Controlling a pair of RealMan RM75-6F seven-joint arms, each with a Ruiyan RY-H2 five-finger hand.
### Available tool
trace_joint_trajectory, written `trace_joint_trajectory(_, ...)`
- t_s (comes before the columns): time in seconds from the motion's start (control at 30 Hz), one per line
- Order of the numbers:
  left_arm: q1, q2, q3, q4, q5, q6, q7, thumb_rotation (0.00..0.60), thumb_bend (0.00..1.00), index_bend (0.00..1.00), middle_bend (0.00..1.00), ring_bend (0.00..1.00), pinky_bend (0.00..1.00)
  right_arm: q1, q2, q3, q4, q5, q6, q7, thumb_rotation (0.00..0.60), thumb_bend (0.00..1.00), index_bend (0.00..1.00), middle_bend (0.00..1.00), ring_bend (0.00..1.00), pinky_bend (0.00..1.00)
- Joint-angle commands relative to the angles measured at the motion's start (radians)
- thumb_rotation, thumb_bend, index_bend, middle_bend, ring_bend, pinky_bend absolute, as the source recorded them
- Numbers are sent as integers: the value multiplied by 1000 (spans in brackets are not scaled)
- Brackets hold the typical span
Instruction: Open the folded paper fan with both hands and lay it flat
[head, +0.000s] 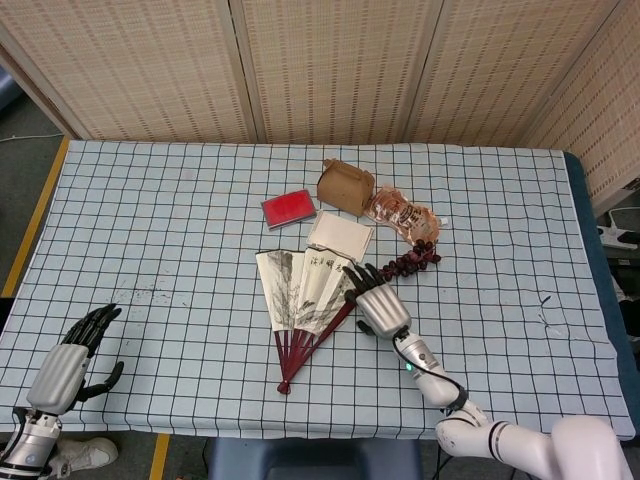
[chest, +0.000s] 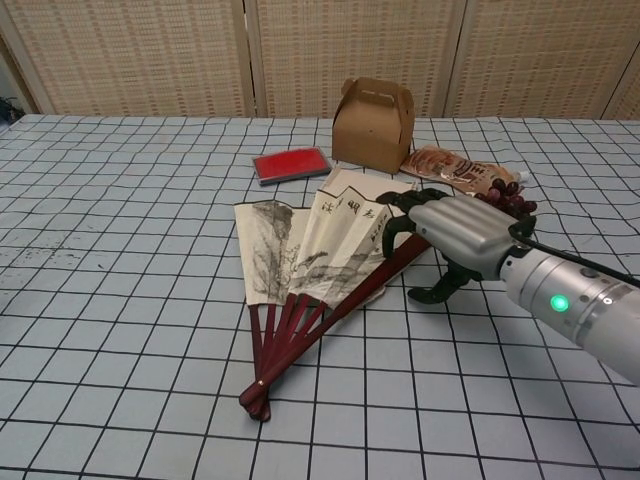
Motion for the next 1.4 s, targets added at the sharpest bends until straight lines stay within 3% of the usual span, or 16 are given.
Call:
trace_joint_trajectory(0.03,-1,0,-1,2,-3,-2,-1,600,422,0,0,0,115,18,-21,7,25,13,-8,17,600,180,384,0,0,0)
trace_joint_trajectory(0.27,-3,-2,-3,11,-9,-9,-9,600,423,0,0,0,115,53,-60,0,72,25,-31,16,600,202,401,0,0,0)
trace_joint_trajectory(0.5,-3,-1,-1,9,-6,-7,-9,600,424,0,0,0,115,75,-94,0,97,43,-40,-3,600,354,492,0,0,0)
trace_joint_trajectory(0.73,-3,0,0,10,-6,-9,-14,600,426,0,0,0,116,77,-93,0,69,57,-23,-24,600,440,609,20,0,0)
trace_joint_trajectory(0.9,-2,2,1,7,-2,-4,-17,600,429,0,0,0,116,68,-59,28,-28,111,-34,-10,600,505,714,85,0,3)
trace_joint_trajectory(1.1,-7,4,4,8,-7,-19,-56,600,452,8,0,0,117,56,15,115,-245,294,-115,47,600,529,775,131,0,23)
trace_joint_trajectory(1.4,-29,-6,6,32,-48,-94,-125,600,457,219,0,0,115,92,93,204,-455,459,-135,44,600,529,802,151,0,26)
